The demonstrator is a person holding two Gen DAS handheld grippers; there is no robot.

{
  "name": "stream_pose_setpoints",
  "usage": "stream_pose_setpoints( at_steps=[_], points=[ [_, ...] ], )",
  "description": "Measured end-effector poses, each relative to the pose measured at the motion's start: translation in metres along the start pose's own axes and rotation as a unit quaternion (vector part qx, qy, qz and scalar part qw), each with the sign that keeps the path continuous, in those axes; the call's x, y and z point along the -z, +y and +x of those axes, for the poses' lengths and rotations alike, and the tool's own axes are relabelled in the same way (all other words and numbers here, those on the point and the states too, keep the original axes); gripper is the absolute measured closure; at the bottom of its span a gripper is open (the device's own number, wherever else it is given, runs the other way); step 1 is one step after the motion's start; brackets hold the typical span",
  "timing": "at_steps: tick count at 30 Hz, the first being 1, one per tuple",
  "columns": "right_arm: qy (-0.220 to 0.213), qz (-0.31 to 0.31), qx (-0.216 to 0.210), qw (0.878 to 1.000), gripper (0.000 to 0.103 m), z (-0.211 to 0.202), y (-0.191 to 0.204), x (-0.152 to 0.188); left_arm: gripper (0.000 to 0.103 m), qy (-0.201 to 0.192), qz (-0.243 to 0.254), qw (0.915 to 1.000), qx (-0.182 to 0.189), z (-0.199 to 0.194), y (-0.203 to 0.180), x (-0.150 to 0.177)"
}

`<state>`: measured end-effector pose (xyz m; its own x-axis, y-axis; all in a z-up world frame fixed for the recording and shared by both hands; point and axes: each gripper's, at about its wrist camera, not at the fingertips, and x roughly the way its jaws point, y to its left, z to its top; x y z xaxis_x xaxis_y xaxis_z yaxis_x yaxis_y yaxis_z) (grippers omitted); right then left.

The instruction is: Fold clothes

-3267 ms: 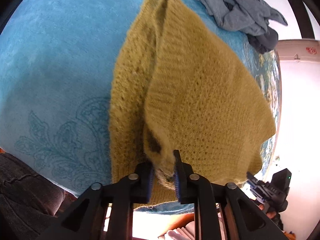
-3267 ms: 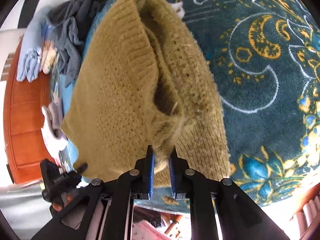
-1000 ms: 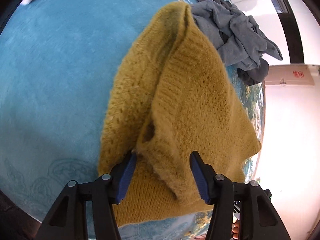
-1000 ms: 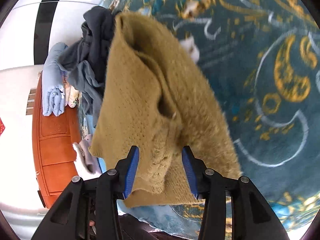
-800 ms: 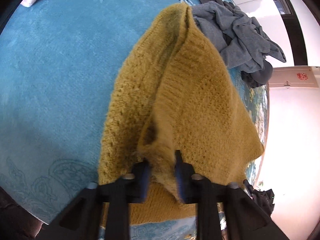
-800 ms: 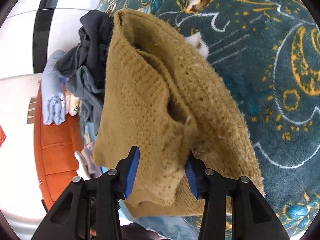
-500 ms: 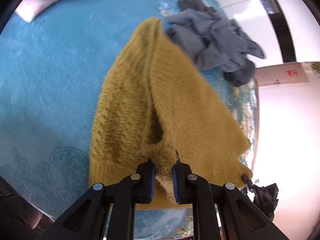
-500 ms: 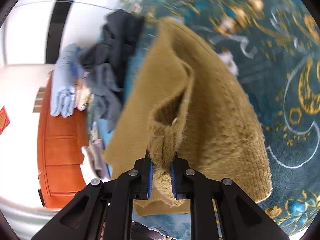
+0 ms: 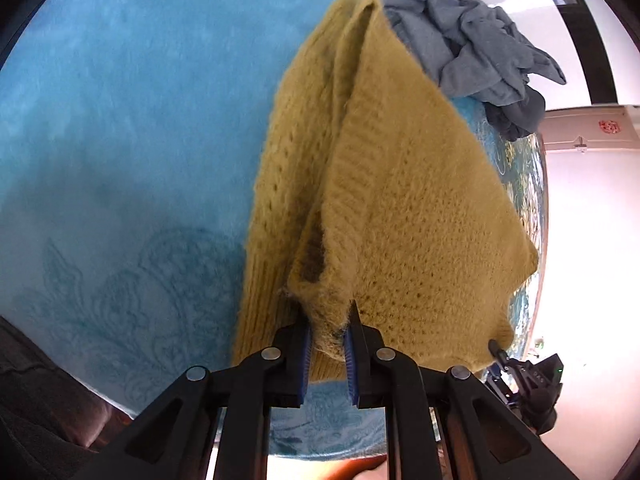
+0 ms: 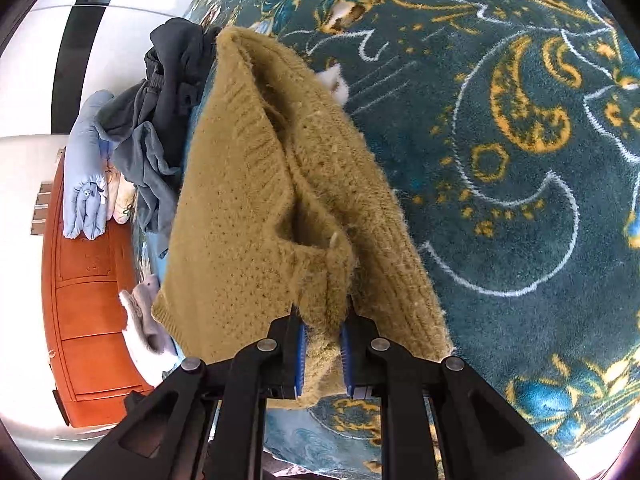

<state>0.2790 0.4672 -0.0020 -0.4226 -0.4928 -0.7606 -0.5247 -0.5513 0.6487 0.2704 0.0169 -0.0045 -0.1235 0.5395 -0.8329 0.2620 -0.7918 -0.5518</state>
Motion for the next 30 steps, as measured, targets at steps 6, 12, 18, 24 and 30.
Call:
stream_pose_setpoints(
  at_steps=[6, 12, 18, 24, 30],
  points=[
    [0.008, -0.045, 0.026, 0.999, 0.086, -0.002, 0.013, -0.006, 0.079, -0.015, -0.021, 0.9997, -0.003, -0.013, 0.014, 0.002],
    [-0.005, -0.047, 0.036, 0.998, 0.073, -0.024, -0.007, -0.015, 0.068, -0.078, -0.050, 0.9923, -0.082, -0.047, 0.031, -0.003],
    [-0.039, -0.043, 0.028, 0.998, 0.041, -0.039, -0.018, -0.026, 0.068, -0.102, 0.078, 0.9883, -0.084, -0.055, -0.031, 0.010],
    [-0.026, -0.038, -0.007, 0.999, 0.027, -0.025, -0.016, -0.027, 0.063, -0.023, 0.253, 0.9653, -0.061, 0.000, -0.111, 0.054],
    [-0.026, -0.045, -0.009, 0.999, 0.027, -0.013, -0.011, -0.026, 0.062, 0.043, 0.316, 0.9440, -0.085, 0.067, -0.143, 0.073]
  ],
)
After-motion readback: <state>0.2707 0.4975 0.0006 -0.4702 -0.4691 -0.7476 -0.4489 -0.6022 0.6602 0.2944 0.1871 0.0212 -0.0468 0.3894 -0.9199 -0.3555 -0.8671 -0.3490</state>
